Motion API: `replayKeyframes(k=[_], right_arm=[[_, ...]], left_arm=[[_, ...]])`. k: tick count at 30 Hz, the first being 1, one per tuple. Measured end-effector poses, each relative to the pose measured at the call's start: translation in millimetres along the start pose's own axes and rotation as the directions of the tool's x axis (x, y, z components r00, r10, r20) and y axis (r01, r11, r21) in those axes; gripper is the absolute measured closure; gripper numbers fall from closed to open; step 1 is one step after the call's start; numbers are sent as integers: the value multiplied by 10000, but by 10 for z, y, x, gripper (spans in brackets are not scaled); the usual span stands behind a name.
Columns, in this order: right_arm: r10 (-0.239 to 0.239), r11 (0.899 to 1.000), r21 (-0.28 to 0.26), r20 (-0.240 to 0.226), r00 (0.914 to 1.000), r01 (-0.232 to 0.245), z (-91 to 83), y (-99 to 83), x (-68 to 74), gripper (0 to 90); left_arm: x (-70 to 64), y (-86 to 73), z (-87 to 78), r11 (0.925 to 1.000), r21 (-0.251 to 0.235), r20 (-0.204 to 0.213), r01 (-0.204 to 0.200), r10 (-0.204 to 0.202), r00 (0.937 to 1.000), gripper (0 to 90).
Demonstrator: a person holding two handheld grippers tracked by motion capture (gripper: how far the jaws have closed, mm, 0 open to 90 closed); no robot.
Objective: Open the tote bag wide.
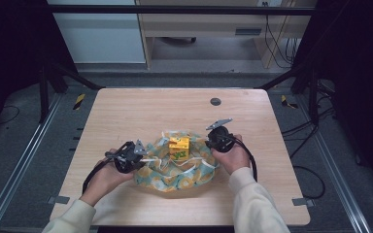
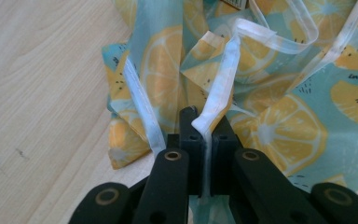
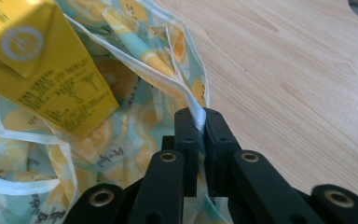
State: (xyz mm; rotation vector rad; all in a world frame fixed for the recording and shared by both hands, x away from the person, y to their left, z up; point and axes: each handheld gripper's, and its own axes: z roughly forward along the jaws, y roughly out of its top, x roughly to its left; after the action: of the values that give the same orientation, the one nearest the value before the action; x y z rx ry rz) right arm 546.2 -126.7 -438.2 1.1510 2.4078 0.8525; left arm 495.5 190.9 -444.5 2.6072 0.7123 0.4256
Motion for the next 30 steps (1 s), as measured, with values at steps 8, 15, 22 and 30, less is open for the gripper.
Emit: replayKeyframes(k=[8,15,22,30], right_arm=[[-76,9993,-370,69,9999,79,-43,-15,30,732],[-273,9918,-1236,532,9982,337,-370,101,119,450],[-492,9787,-1959,656,9966,612,-703,127,259,304],[-717,9760,-2009,667,9952,838,-852,62,388,237]], left_arm=[[-50,-47,-29,9999,-126,-15,-46,46,10000,831],[-75,37,-240,9967,-801,-824,-133,67,9966,469],[-75,144,-548,9864,-1611,-1056,-320,150,9943,302],[-19,233,-660,9796,-1990,-1280,-272,16,9918,288]])
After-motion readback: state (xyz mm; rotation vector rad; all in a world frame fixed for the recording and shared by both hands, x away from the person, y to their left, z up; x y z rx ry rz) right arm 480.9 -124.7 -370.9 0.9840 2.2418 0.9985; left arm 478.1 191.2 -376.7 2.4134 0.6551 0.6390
